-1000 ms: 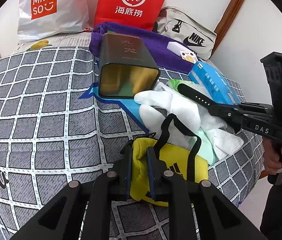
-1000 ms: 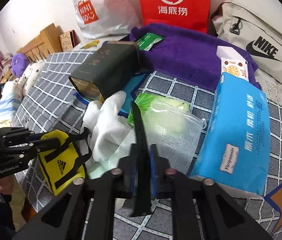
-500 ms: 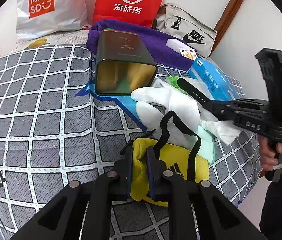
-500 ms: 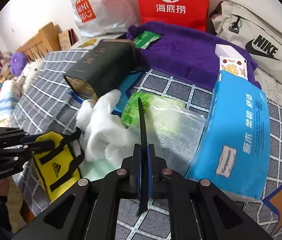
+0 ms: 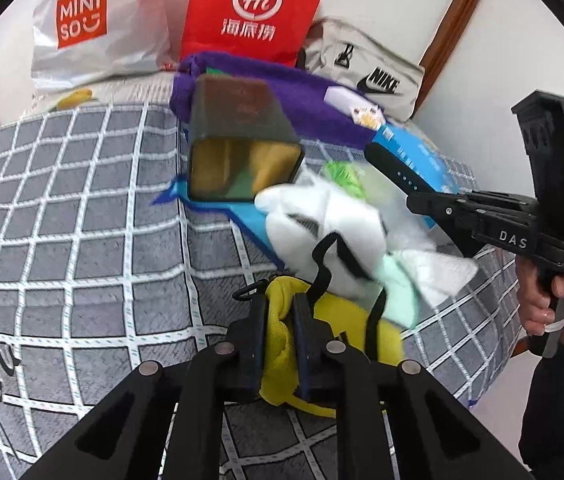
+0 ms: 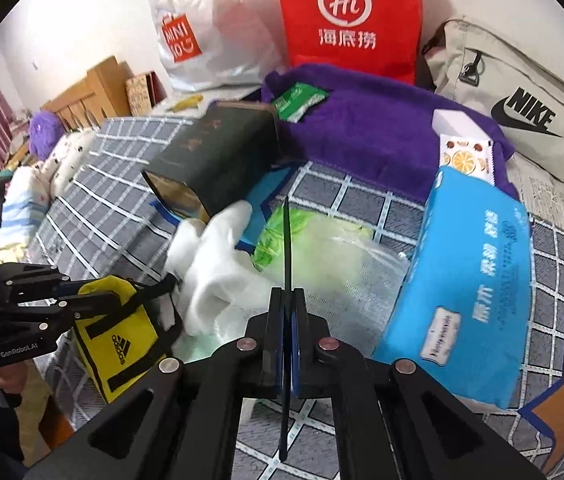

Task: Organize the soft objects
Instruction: 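Carry the yellow bag onto the purple towel with the left tool while the right tool carries the black band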

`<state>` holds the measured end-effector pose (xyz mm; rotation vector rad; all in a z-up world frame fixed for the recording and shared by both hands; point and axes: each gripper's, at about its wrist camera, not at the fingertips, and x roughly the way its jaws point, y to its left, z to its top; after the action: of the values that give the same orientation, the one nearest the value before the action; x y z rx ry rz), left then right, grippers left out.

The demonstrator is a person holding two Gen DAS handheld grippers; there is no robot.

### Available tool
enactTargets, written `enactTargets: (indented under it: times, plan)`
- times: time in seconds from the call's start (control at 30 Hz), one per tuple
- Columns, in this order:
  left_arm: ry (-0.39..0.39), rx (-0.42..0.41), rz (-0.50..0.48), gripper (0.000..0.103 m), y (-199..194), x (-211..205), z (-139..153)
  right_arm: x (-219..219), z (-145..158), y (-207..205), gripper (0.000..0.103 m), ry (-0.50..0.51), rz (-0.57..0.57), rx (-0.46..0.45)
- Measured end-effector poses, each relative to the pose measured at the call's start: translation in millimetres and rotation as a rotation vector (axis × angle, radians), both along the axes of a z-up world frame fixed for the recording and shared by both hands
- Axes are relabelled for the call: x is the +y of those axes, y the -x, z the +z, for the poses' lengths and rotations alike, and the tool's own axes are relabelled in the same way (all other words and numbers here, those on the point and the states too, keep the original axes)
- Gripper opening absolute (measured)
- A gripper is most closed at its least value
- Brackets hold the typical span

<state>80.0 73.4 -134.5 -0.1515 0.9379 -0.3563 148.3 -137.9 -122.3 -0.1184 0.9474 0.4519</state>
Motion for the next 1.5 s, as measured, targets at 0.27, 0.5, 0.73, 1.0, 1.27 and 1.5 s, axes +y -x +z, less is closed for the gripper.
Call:
enactTargets:
  times: [0.27, 0.5, 0.73, 1.0, 1.27, 1.5]
  plan:
    - [0.004, -0.056, 0.037, 0.013, 7.9, 10.8, 34.2, -12.5, 24.2, 4.6, 0.003, -0.044, -0.012, -0.037]
    - [0.014, -0.102, 0.037, 0.013, 11.6, 11.7, 60.1, -18.4, 38.7, 10.3, 0.003, -0.047, -0.012, -0.064]
    - [-0.005, -0.147, 0.03, 0.013, 0.9, 1.9, 80.4, -29.7, 53.0, 8.0, 0.003, -0.046, -0.024, -0.093]
    - [-0.034, -0.169, 0.049, 0.013, -38.7, -12.2, 93.9, -44.3, 66.3, -15.8, 0.003, -0.022, -0.087, -0.128]
    - [-0.038, -0.177, 0.082, 0.013, -90.0, -16.9, 107.5, -53.0, 69.8, -55.2, 0.003, -0.031, -0.112, -0.122]
    - [-0.066, -0.183, 0.131, 0.013, -143.1, -19.3, 118.8, -53.1, 72.4, -97.6, 0.003, -0.047, -0.124, -0.116]
